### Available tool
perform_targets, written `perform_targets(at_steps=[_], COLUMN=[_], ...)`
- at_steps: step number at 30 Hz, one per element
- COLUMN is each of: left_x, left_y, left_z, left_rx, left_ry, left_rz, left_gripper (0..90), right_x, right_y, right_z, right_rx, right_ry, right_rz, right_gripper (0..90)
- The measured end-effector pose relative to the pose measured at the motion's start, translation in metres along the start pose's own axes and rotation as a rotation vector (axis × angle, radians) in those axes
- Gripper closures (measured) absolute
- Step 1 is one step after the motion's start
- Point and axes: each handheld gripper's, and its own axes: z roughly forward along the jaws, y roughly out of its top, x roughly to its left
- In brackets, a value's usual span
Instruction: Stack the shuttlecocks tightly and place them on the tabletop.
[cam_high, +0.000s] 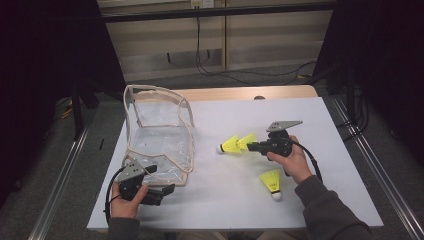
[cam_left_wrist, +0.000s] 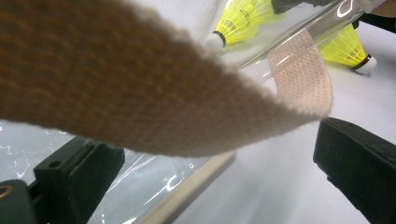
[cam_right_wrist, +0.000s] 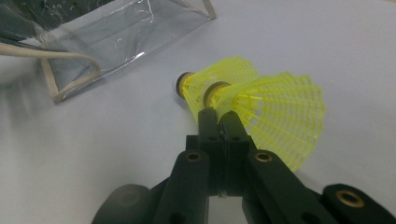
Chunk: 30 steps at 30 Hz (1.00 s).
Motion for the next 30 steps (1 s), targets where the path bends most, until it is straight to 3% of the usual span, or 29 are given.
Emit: perform_targets(at_steps=[20,30], left_x=[0.0,0.0], left_y=[0.0002,0.0001], left_z=[-0.0002,0.0], left_rx=[0.002,0.001], left_ry=[0.0,0.001], left_rz=[0.001,0.001], left_gripper=[1.8,1.8], right_x=[0.0065,0.0069], right_y=[-0.0003,-0.0012], right_z=[0.0041,0.0071], right_rx=[0.002,0.013], right_ry=[0.035,0.028], right_rz=[-0.006,-0.012], right_gripper=[89.3,89.2])
